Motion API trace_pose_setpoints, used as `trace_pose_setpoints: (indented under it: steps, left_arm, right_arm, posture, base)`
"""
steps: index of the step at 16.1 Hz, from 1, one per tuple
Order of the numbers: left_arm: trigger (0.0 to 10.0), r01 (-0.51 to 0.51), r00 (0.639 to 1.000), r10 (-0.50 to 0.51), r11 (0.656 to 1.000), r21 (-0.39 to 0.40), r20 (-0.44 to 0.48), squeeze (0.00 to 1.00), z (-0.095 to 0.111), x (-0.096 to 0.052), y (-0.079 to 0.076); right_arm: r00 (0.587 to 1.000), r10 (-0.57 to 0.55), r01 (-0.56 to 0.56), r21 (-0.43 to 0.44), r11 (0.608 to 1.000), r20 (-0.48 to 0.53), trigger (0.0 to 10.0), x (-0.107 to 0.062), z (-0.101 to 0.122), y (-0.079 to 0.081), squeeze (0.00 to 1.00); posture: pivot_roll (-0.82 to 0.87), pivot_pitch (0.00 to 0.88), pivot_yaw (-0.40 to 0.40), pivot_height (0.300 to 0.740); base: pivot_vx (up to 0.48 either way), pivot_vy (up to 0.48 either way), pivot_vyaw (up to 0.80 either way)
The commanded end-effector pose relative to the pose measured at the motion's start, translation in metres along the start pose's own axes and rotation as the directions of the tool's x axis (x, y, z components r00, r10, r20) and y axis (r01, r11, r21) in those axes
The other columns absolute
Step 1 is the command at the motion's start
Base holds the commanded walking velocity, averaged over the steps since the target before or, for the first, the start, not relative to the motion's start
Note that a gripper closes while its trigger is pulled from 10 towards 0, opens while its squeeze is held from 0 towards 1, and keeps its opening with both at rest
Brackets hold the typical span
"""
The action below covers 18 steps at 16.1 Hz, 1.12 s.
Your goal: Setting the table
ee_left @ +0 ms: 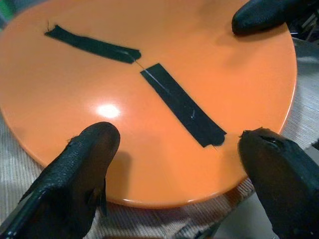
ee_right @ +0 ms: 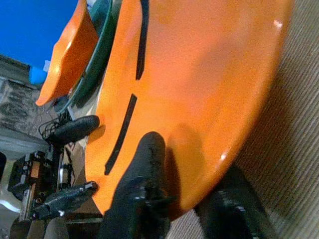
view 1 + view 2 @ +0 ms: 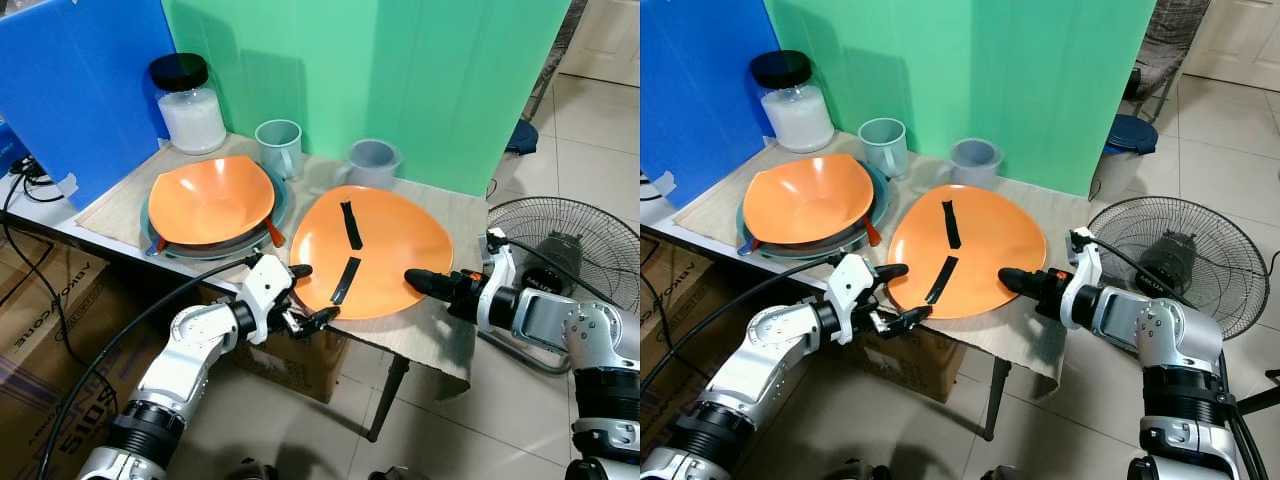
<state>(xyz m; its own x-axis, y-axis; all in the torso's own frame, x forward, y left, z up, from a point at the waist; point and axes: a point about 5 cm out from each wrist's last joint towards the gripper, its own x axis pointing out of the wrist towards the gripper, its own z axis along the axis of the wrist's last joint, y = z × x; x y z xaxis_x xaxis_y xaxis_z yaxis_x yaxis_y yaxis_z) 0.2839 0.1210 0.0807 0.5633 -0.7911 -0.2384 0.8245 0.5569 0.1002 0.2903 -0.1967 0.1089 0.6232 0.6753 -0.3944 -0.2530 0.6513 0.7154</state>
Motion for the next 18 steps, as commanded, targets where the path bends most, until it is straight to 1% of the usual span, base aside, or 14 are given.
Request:
trace_pose_setpoints:
  steps: [1, 2, 3, 4, 6, 7, 10, 11, 12, 14, 16, 17, 18]
  left_arm:
    - [10.0, 0.002, 1.000, -0.002, 1.000, 0.014, 0.001, 0.00, 0.002, 0.001, -0.002]
    - [10.0, -0.001, 1.000, 0.000, 1.000, 0.016, 0.006, 0.00, 0.003, 0.001, -0.002]
    - [10.0, -0.018, 0.999, 0.017, 1.000, 0.021, 0.030, 0.00, 0.008, 0.001, -0.003]
    - [10.0, -0.046, 0.995, 0.045, 0.999, 0.011, 0.090, 0.00, 0.022, 0.000, -0.006]
    - [10.0, -0.067, 0.989, 0.062, 0.997, 0.030, 0.131, 0.00, 0.033, -0.002, -0.009]
    - [10.0, -0.072, 0.988, 0.066, 0.997, 0.039, 0.142, 0.00, 0.036, -0.003, -0.010]
    - [10.0, -0.132, 0.968, 0.116, 0.989, 0.060, 0.221, 0.00, 0.056, -0.010, -0.012]
    - [10.0, -0.175, 0.954, 0.156, 0.983, 0.056, 0.255, 0.00, 0.066, -0.016, -0.011]
    - [10.0, -0.229, 0.933, 0.206, 0.973, 0.045, 0.296, 0.00, 0.079, -0.025, -0.009]
    - [10.0, -0.303, 0.887, 0.274, 0.953, 0.019, 0.371, 0.00, 0.102, -0.043, -0.008]
    - [10.0, -0.339, 0.868, 0.309, 0.941, 0.009, 0.389, 0.00, 0.108, -0.052, -0.008]
    - [10.0, -0.399, 0.848, 0.364, 0.917, 0.013, 0.385, 0.00, 0.111, -0.064, -0.006]
    - [10.0, -0.459, 0.827, 0.419, 0.888, 0.019, 0.374, 0.00, 0.111, -0.072, -0.003]
  right_arm:
    - [1.000, 0.015, -0.015, 0.001, 1.000, 0.026, 0.0, -0.001, 0.003, 0.002, 0.00]
    - [0.999, 0.016, -0.016, 0.002, 1.000, 0.029, 0.0, -0.002, 0.003, 0.002, 0.00]
    - [0.999, 0.021, -0.021, 0.007, 1.000, 0.039, 0.0, -0.002, 0.004, 0.002, 0.00]
    - [0.999, 0.025, -0.025, 0.011, 1.000, 0.046, 0.0, -0.003, 0.004, 0.003, 0.00]
    - [0.998, 0.028, -0.029, 0.017, 0.999, 0.053, 0.0, -0.005, 0.003, 0.002, 0.00]
    - [0.998, 0.029, -0.030, 0.018, 0.999, 0.054, 0.0, -0.005, 0.003, 0.002, 0.00]
    - [0.996, 0.038, -0.041, 0.035, 0.999, 0.084, 0.0, -0.010, 0.004, 0.001, 0.00]
    - [0.993, 0.050, -0.055, 0.043, 0.998, 0.106, 0.0, -0.014, 0.006, 0.002, 0.00]
    - [0.989, 0.068, -0.075, 0.047, 0.996, 0.134, 0.0, -0.019, 0.010, 0.004, 0.00]
    - [0.978, 0.094, -0.104, 0.043, 0.994, 0.189, 0.0, -0.032, 0.015, 0.009, 0.00]
    - [0.970, 0.100, -0.110, 0.036, 0.993, 0.223, 0.0, -0.040, 0.018, 0.011, 0.00]
    - [0.957, 0.105, -0.115, 0.020, 0.993, 0.271, 0.0, -0.047, 0.024, 0.016, 0.00]
    - [0.939, 0.131, -0.131, -0.021, 0.991, 0.317, 0.0, -0.052, 0.030, 0.024, 0.00]
  posture:
    - [-0.10, 0.038, 0.047, 0.740]
    - [-0.10, 0.038, 0.047, 0.740]
    - [-0.10, 0.036, 0.054, 0.740]
    - [-0.10, 0.034, 0.055, 0.740]
    - [-0.10, 0.032, 0.056, 0.740]
    - [-0.10, 0.031, 0.058, 0.740]
    - [-0.10, 0.025, 0.064, 0.740]
    - [-0.09, 0.024, 0.066, 0.740]
    - [-0.09, 0.021, 0.066, 0.740]
    - [-0.09, 0.014, 0.066, 0.740]
    - [-0.09, 0.008, 0.068, 0.740]
    - [-0.09, 0.005, 0.073, 0.740]
    - [-0.09, 0.001, 0.080, 0.740]
  base:
    - [0.000, 0.000, 0.00]
    - [0.000, 0.000, 0.00]
    - [0.000, 0.000, 0.00]
    - [0.000, 0.000, 0.00]
    - [0.000, 0.000, 0.00]
    - [0.000, 0.000, 0.00]
    - [0.000, 0.000, 0.00]
    - [0.000, 0.000, 0.00]
    - [0.000, 0.000, 0.00]
    - [0.000, 0.000, 0.00]
    - [0.000, 0.000, 0.00]
    - [0.000, 0.000, 0.00]
    - [0.000, 0.000, 0.00]
